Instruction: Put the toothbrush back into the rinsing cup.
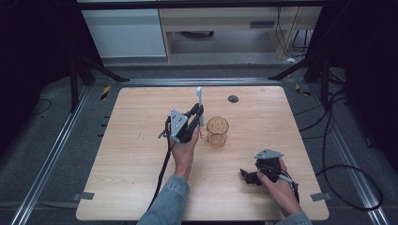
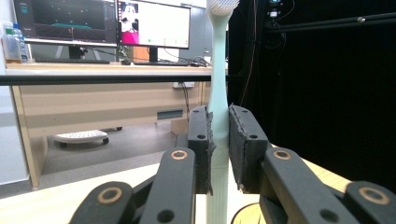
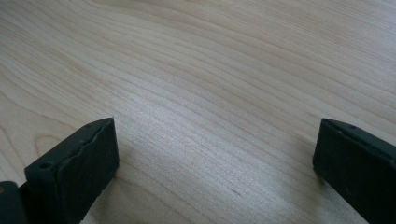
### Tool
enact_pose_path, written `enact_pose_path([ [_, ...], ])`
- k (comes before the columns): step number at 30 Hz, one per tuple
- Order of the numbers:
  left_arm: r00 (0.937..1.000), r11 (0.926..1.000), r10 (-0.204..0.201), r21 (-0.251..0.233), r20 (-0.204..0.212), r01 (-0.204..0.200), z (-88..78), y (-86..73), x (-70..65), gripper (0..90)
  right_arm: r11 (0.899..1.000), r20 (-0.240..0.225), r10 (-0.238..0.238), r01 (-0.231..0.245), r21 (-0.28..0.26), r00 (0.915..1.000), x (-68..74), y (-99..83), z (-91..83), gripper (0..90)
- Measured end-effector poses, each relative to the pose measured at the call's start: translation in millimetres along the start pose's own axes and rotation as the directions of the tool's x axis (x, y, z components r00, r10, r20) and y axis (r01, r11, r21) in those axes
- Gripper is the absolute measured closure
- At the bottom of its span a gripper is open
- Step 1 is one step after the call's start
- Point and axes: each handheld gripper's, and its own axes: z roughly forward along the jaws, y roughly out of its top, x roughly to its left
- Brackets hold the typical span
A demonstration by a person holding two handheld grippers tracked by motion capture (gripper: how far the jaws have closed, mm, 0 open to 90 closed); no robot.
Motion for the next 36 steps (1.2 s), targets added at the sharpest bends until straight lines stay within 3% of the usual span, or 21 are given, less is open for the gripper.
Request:
enact_pose_path([
  [18,1.0,0.9987,0.004,0.051,-0.006,-0.004,7.0,-20.9,-1.9,78.6,1.0,0.0,0.001,-0.001,0.0,1.0,0.0,0.0,0.0,0.6],
  [36,0.9999,0.9961,0.0,0.088,-0.011,0.001,2.2,-32.2,-1.7,78.5,1.0,-0.002,0.003,-0.003,-0.001,1.0,-0.1,0.0,0.2,0.5],
])
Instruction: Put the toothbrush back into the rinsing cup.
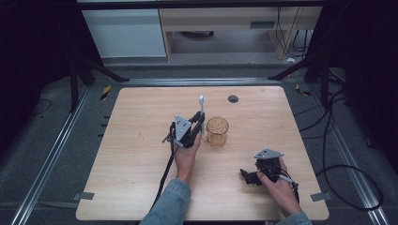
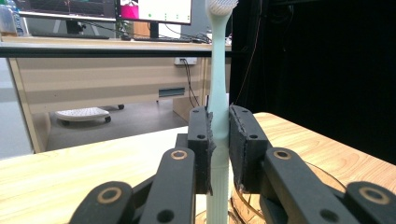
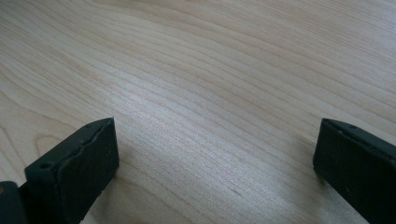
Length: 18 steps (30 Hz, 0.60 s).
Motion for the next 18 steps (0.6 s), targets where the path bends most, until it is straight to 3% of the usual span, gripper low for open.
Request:
enact_pose_path([
  [18,1.0,0.9987,-0.004,0.05,-0.003,0.005,-3.2,-13.1,2.3,78.5,1.0,0.0,0.001,-0.001,0.002,1.0,0.0,0.1,-0.1,0.5],
])
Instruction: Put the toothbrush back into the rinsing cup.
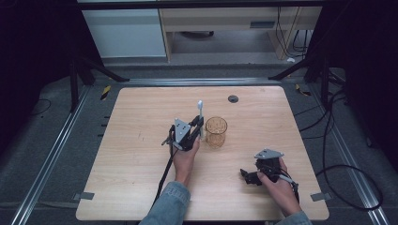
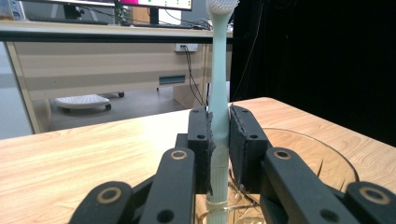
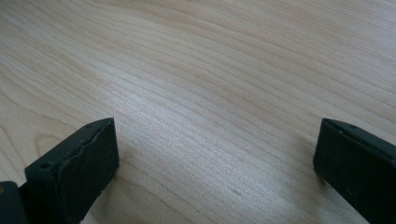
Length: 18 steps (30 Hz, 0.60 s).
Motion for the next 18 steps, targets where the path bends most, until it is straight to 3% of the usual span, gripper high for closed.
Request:
enact_pose_path([
  [18,0.9996,0.9997,0.001,-0.026,-0.027,-0.002,-2.5,-6.6,-5.7,78.4,1.0,-0.003,0.001,-0.001,0.0,1.0,-0.1,0.0,0.0,0.5],
])
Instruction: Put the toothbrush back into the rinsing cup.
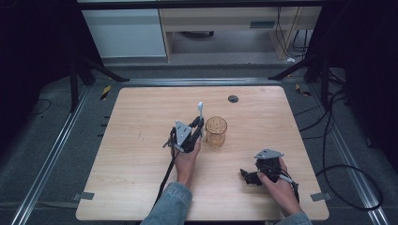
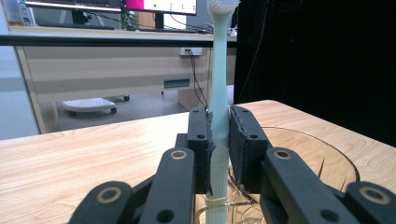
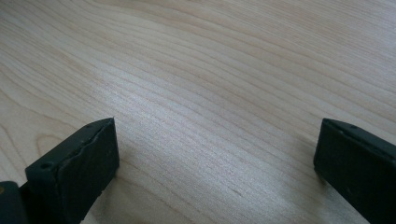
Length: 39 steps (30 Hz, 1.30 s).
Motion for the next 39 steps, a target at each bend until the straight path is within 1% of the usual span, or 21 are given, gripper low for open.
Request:
enact_pose_path([
  [4,1.0,1.0,0.004,0.006,-0.001,-0.004,-1.6,-2.3,-1.0,78.3,1.0,0.0,0.0,0.0,0.0,1.0,0.0,0.0,0.0,0.5],
  [7,0.9997,0.9997,0.024,0.007,-0.006,-0.024,-3.2,-2.1,-2.6,78.2,1.0,0.0,0.0,0.0,0.0,1.0,0.1,0.0,0.0,0.5],
  [11,0.9998,0.9999,0.017,0.002,-0.011,-0.017,-2.0,-2.4,-0.3,78.1,1.0,0.0,0.0,0.0,0.0,1.0,0.1,0.0,0.0,0.5],
  [14,0.9997,0.9996,0.019,0.019,-0.012,-0.019,-0.8,-4.2,0.4,78.1,1.0,0.0,0.0,0.0,0.0,1.0,0.1,0.0,0.0,0.5],
  [19,0.9997,0.9996,0.023,0.018,-0.01,-0.023,-1.0,-3.9,-0.9,78.1,1.0,-0.001,0.0,0.0,0.0,1.0,0.0,0.0,0.0,0.5],
  [22,0.9997,0.999,0.025,0.038,-0.009,-0.024,-0.4,-5.1,-0.7,78.1,1.0,0.0,0.0,0.0,0.0,1.0,0.0,0.0,-0.1,0.5],
  [24,0.9996,0.9988,0.026,0.043,-0.009,-0.025,-0.4,-5.3,-0.8,78.0,1.0,-0.001,0.0,0.0,0.0,1.0,0.0,0.0,-0.1,0.5],
  [35,0.9997,0.9981,0.023,0.057,-0.011,-0.022,-0.2,-5.6,0.0,77.5,1.0,-0.001,0.0,0.0,0.0,1.0,0.0,0.0,0.0,0.5],
  [39,0.9998,0.998,0.017,0.061,-0.009,-0.017,-0.7,-5.0,1.2,74.6,1.0,-0.001,0.0,0.0,0.0,1.0,0.0,0.0,0.0,0.5],
])
